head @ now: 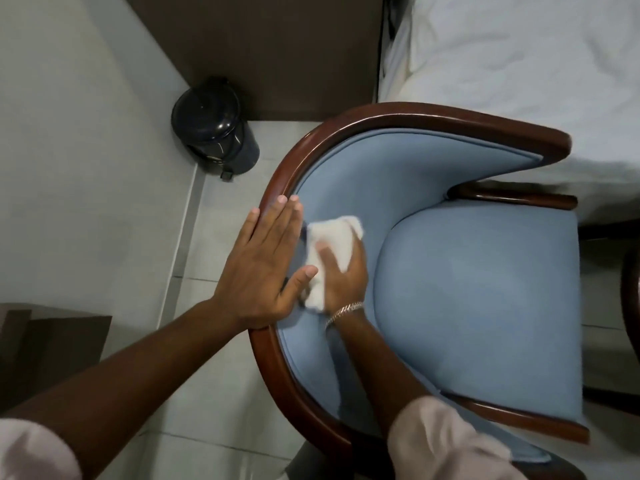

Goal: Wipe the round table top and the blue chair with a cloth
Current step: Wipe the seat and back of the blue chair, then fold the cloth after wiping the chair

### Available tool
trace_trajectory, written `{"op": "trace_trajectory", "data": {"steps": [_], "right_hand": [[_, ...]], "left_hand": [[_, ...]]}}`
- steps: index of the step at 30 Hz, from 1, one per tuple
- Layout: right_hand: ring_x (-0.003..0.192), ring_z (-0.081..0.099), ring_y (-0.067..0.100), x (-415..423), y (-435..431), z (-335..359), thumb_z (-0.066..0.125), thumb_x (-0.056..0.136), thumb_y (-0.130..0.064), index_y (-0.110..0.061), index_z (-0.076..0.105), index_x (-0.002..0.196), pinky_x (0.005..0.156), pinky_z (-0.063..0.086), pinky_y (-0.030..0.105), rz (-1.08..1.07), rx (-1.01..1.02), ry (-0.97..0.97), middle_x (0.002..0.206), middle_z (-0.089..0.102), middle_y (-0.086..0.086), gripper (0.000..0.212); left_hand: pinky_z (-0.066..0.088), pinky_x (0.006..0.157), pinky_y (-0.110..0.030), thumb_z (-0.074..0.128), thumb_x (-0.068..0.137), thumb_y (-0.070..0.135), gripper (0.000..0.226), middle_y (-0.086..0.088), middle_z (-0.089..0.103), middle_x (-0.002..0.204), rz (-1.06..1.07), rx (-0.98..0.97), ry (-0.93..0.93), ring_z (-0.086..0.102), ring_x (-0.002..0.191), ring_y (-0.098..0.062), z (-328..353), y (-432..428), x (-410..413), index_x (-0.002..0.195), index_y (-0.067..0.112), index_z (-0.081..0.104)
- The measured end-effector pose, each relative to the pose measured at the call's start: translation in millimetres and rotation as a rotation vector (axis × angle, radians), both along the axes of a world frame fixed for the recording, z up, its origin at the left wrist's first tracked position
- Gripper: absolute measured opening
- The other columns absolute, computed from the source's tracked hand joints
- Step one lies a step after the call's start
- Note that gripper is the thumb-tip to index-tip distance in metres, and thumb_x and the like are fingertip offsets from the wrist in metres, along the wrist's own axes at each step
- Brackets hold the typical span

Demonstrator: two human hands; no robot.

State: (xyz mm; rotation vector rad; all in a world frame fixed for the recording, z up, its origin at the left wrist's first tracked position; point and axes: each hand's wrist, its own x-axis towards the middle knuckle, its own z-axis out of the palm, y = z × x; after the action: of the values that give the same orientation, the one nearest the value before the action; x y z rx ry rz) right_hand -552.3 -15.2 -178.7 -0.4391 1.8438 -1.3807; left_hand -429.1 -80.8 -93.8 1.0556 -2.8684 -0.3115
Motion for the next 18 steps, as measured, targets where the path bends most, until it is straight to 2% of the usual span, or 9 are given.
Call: {"op": "trace_trajectory", "data": {"steps": [2, 4, 7, 9, 11, 12, 14, 16, 18], "right_hand": [[0.121, 0.059, 0.016, -29, -22, -18, 0.059, 0.082, -0.057, -0.024, 0.055, 0.128, 0.107, 0.045, 0.037, -0.049, 0.044, -0.031, 0.129, 0.063, -0.002, 0.057], [0.121, 0.059, 0.022, -38, -7, -26, 0.056, 0.091, -0.048, -0.023, 0.054, 0.129, 0.101, 0.041, 0.028, 0.077, 0.189, -0.073, 0.125, 0.062, -0.001, 0.046], [0.125, 0.057, 0.026, -21, 62, -14, 0.049, 0.085, -0.066, -0.029, 0.051, 0.135, 0.102, 0.041, 0.032, 0.407, 0.464, -0.072, 0.137, 0.061, 0.002, 0.062], [0.119, 0.06, 0.026, -19, 88, 11, 0.044, 0.072, -0.078, -0.029, 0.056, 0.128, 0.105, 0.044, 0.038, 0.544, 0.517, -0.04, 0.133, 0.064, 0.002, 0.076], [0.107, 0.062, 0.021, -16, 84, 51, 0.048, 0.076, -0.073, -0.024, 0.063, 0.11, 0.102, 0.046, 0.039, 0.506, 0.437, -0.084, 0.123, 0.068, 0.002, 0.061], [0.105, 0.062, 0.018, -11, 77, 75, 0.05, 0.082, -0.067, -0.025, 0.065, 0.105, 0.101, 0.046, 0.037, 0.453, 0.363, -0.131, 0.121, 0.069, 0.0, 0.05], [0.109, 0.059, 0.016, 12, 57, 124, 0.048, 0.092, -0.06, -0.026, 0.065, 0.116, 0.099, 0.043, 0.033, 0.362, 0.209, -0.15, 0.122, 0.065, -0.005, 0.045], [0.118, 0.055, 0.02, 48, 38, 167, 0.041, 0.097, -0.058, -0.027, 0.059, 0.126, 0.105, 0.041, 0.036, 0.302, 0.089, -0.001, 0.13, 0.06, -0.001, 0.047], [0.129, 0.049, 0.023, 94, 22, 206, 0.036, 0.098, -0.056, -0.026, 0.054, 0.13, 0.113, 0.038, 0.043, 0.293, -0.049, 0.108, 0.14, 0.052, 0.003, 0.047]], "left_hand": [[0.011, 0.127, -0.052, 0.017, 0.098, 0.06, 0.081, -0.014, 0.017, 0.167, 0.014, 0.004, 0.027, 0.011, 0.156, -0.028, -2, 1, 2, 0.157, 0.004, 0.017], [0.006, 0.128, -0.047, 0.016, 0.098, 0.061, 0.081, -0.012, 0.013, 0.168, 0.048, 0.028, 0.043, 0.006, 0.157, -0.026, -4, 4, 4, 0.157, 0.005, 0.015], [0.0, 0.127, -0.043, 0.012, 0.096, 0.066, 0.085, -0.009, 0.004, 0.169, 0.172, 0.102, 0.096, -0.004, 0.157, -0.021, -2, 16, 5, 0.158, 0.008, 0.007], [-0.002, 0.127, -0.045, 0.012, 0.093, 0.072, 0.088, -0.006, -0.002, 0.169, 0.301, 0.218, 0.205, -0.011, 0.155, -0.017, 6, 32, 4, 0.158, 0.014, -0.001], [-0.001, 0.128, -0.047, 0.023, 0.09, 0.072, 0.088, -0.002, -0.001, 0.17, 0.492, 0.476, 0.415, -0.01, 0.153, -0.011, 23, 55, 4, 0.158, 0.021, -0.001], [0.004, 0.128, -0.048, 0.031, 0.088, 0.07, 0.087, 0.001, 0.004, 0.17, 0.583, 0.64, 0.559, -0.003, 0.154, -0.008, 35, 69, 6, 0.157, 0.025, 0.004], [0.019, 0.127, -0.047, 0.049, 0.08, 0.07, 0.086, 0.0, 0.023, 0.167, 0.695, 0.893, 0.94, 0.023, 0.152, -0.01, 60, 97, 14, 0.152, 0.032, 0.021], [0.034, 0.121, -0.05, 0.065, 0.073, 0.072, 0.095, -0.006, 0.043, 0.158, 0.754, 0.901, 1.246, 0.044, 0.143, -0.017, 84, 118, 34, 0.15, 0.024, 0.035], [0.05, 0.108, -0.043, 0.075, 0.065, 0.071, 0.104, -0.003, 0.054, 0.148, 0.856, 0.741, 1.423, 0.056, 0.133, -0.016, 111, 122, 59, 0.148, 0.021, 0.039]]}}
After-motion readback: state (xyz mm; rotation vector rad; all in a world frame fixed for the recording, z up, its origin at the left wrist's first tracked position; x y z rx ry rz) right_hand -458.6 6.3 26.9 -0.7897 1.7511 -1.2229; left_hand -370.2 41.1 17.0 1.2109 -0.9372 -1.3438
